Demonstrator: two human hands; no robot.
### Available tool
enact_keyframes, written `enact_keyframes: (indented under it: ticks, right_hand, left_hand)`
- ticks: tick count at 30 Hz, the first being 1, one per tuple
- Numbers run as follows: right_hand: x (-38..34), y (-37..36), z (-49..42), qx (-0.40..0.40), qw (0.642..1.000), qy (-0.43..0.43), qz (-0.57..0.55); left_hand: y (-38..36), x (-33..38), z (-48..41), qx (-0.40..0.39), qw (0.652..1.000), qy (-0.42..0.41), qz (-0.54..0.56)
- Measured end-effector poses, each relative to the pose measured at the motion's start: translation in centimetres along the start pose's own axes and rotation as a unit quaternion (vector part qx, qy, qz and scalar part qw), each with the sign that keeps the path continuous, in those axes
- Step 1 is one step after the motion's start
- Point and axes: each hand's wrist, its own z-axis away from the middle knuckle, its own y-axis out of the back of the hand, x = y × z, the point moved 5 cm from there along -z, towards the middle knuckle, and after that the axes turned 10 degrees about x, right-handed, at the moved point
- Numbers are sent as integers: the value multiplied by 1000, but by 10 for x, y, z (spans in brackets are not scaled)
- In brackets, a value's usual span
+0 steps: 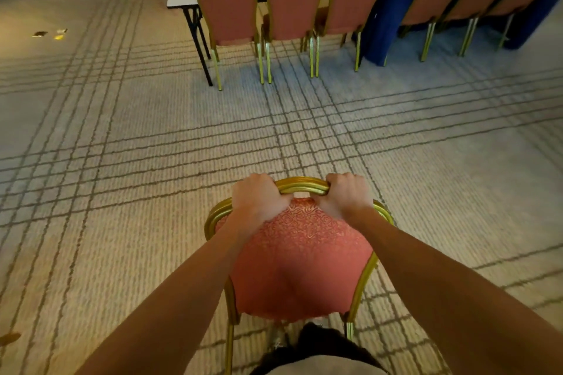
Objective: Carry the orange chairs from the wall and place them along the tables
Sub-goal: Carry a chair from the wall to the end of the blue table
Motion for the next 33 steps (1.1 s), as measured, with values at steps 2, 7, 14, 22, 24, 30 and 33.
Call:
enact_keyframes:
  ticks: [2, 7, 14, 22, 24, 30, 33]
  right_hand:
    - [26, 8, -5, 12, 1000, -27, 4]
    - [83, 24, -23, 24, 997, -70, 9]
    - [199, 41, -62, 38, 993, -110, 21]
    - [309, 62, -85, 57, 984, -164, 32]
    - [336, 64, -90, 65, 981, -178, 36]
    - [419, 54, -102, 67, 971, -228, 38]
    - [456, 44, -120, 63, 966, -249, 43]
  left_hand:
    - [2, 28, -16, 3, 1000, -30, -2]
    - [-2, 91, -57, 4, 997, -80, 14]
    - [-22, 212, -114, 26, 989, -140, 34]
    - [-41, 331, -166, 22, 974, -222, 38]
    - [-43, 361, -180, 24, 967, -249, 38]
    - [-70, 451, -214, 22, 940, -340, 37]
    - [-92, 491, -243, 15, 922, -386, 29]
